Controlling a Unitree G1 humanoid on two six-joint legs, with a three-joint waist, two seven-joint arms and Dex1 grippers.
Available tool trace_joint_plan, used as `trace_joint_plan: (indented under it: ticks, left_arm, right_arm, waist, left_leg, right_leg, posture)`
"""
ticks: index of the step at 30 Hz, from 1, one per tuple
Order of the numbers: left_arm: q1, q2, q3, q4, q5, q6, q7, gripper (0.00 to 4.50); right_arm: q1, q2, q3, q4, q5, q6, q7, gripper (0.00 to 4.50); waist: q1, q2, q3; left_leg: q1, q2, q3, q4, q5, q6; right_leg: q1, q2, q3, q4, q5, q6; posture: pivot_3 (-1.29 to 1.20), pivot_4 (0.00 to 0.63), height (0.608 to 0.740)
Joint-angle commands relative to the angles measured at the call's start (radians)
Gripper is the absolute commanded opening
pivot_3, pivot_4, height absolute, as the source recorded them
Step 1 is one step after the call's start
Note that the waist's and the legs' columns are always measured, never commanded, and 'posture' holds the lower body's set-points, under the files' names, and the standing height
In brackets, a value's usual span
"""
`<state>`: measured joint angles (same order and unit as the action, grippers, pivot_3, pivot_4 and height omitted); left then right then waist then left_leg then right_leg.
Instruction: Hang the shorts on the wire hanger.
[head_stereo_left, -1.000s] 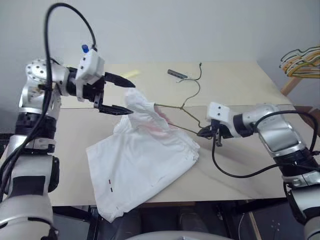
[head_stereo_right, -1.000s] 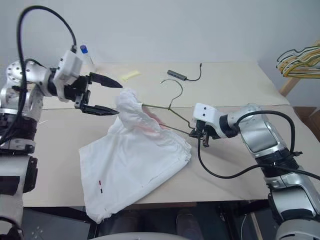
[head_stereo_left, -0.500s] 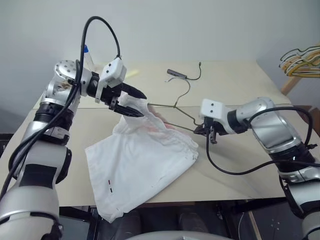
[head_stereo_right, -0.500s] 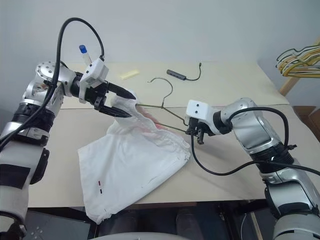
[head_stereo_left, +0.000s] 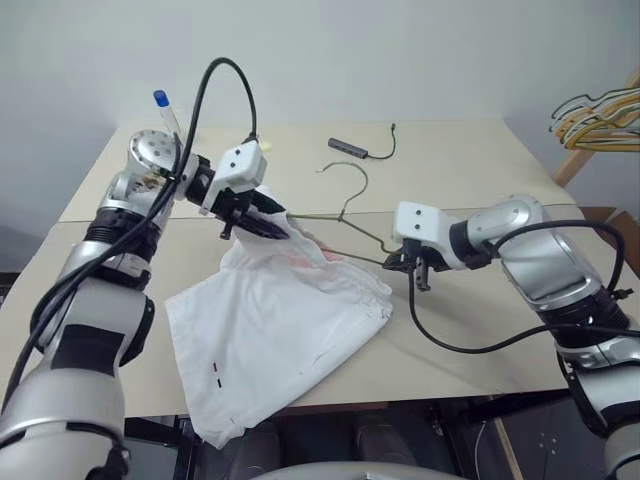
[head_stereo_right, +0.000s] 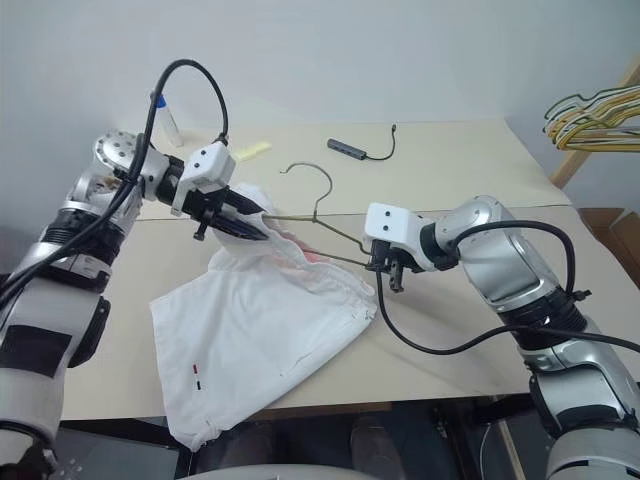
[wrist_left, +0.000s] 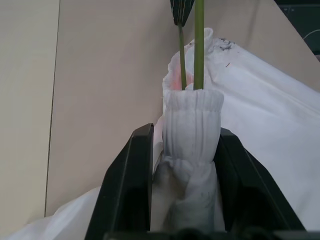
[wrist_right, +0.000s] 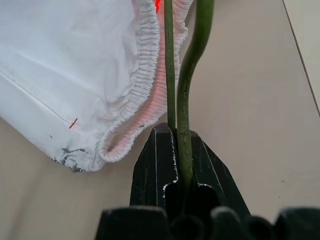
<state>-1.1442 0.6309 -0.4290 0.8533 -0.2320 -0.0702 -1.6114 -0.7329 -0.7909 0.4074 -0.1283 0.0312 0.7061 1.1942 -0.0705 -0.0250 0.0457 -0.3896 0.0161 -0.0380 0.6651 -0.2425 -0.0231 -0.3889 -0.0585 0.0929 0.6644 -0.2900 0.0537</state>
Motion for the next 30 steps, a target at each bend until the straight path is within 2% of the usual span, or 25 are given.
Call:
trace_joint_plan:
  ticks: [1, 4, 8, 14, 16, 20, 27, 28, 30]
  left_arm:
    - [-0.046, -0.005, 0.026, 0.015, -0.002, 0.004, -0.003, 1.67]
    - [-0.059, -0.018, 0.055, 0.024, -0.008, 0.042, -0.003, 1.18]
    - [-0.063, -0.019, 0.067, 0.022, -0.009, 0.051, -0.003, 0.01]
    - [-0.041, -0.023, 0.09, 0.018, 0.025, -0.021, -0.001, 0.01]
    - [-0.038, -0.03, 0.112, 0.026, 0.037, -0.038, -0.001, 0.0]
    - [-0.028, -0.03, 0.154, 0.024, 0.053, -0.065, 0.008, 0.0]
    - [-0.036, -0.012, 0.209, 0.043, 0.087, -0.086, 0.031, 0.0]
    - [-0.042, -0.008, 0.215, 0.05, 0.093, -0.089, 0.029, 0.0]
    - [-0.049, -0.003, 0.225, 0.061, 0.102, -0.094, 0.02, 0.0]
  right_arm:
    - [-0.019, 0.001, -0.032, -0.057, 0.011, -0.023, -0.005, 0.0]
    - [-0.014, -0.003, -0.03, -0.061, 0.007, -0.03, -0.006, 0.0]
    - [-0.009, -0.004, -0.027, -0.059, -0.001, -0.04, -0.013, 0.0]
    - [0.009, -0.005, -0.023, -0.049, -0.043, -0.169, -0.053, 0.0]
    - [0.022, -0.024, -0.015, -0.049, -0.063, -0.23, -0.043, 0.58]
    - [0.033, 0.004, -0.062, -0.048, -0.062, -0.204, -0.105, 1.81]
    - [0.084, 0.041, -0.269, -0.111, 0.011, -0.037, -0.257, 4.29]
    - [0.091, 0.057, -0.322, -0.114, 0.032, -0.003, -0.29, 4.47]
    - [0.108, 0.095, -0.43, -0.135, 0.1, 0.082, -0.333, 4.47]
  waist:
    - [0.0, 0.0, 0.0]
    - [0.0, 0.0, 0.0]
    - [0.0, 0.0, 0.0]
    - [0.0, 0.0, 0.0]
    - [0.0, 0.0, 0.0]
    - [-0.002, 0.0, 0.0]
    - [0.0, 0.0, 0.0]
    - [0.0, 0.0, 0.0]
    - [0.0, 0.0, 0.0]
  left_leg:
    - [0.0, 0.0, 0.0, 0.0, 0.0, 0.0]
    - [0.0, 0.0, 0.0, 0.0, 0.0, 0.0]
    - [0.0, 0.0, 0.0, 0.0, 0.0, 0.0]
    - [0.0, 0.0, 0.0, 0.0, 0.0, 0.0]
    - [0.0, 0.0, 0.0, 0.0, 0.0, 0.0]
    - [0.0, 0.0, 0.0, 0.0, 0.0, 0.0]
    - [-0.001, 0.0, -0.001, 0.001, 0.0, 0.0]
    - [-0.001, 0.0, -0.001, 0.001, 0.0, 0.0]
    - [0.0, 0.0, -0.002, 0.002, 0.0, 0.0]
  right_leg:
    - [0.0, 0.0, 0.0, 0.0, 0.0, 0.0]
    - [0.0, 0.0, 0.0, 0.0, 0.0, 0.0]
    - [0.0, 0.0, 0.0, 0.0, 0.0, 0.0]
    - [0.0, 0.0, 0.0, 0.0, 0.0, 0.0]
    - [0.0, 0.0, 0.0, 0.0, 0.0, 0.0]
    - [0.0, 0.0, 0.0, 0.0, 0.0, 0.0]
    - [0.0, 0.0, 0.0, 0.001, 0.0, 0.0]
    - [0.0, 0.0, 0.0, 0.001, 0.0, 0.0]
    - [0.0, 0.0, -0.001, 0.001, 0.0, 0.0]
  posture:
    - [-0.05, 0.0, 0.74]
    - [-0.05, 0.0, 0.74]
    - [-0.05, 0.0, 0.74]
    - [-0.05, 0.0, 0.74]
    - [-0.05, 0.0, 0.74]
    - [-0.06, 0.0, 0.74]
    - [-0.06, 0.0, 0.74]
    - [-0.06, 0.0, 0.74]
    - [-0.06, 0.0, 0.74]
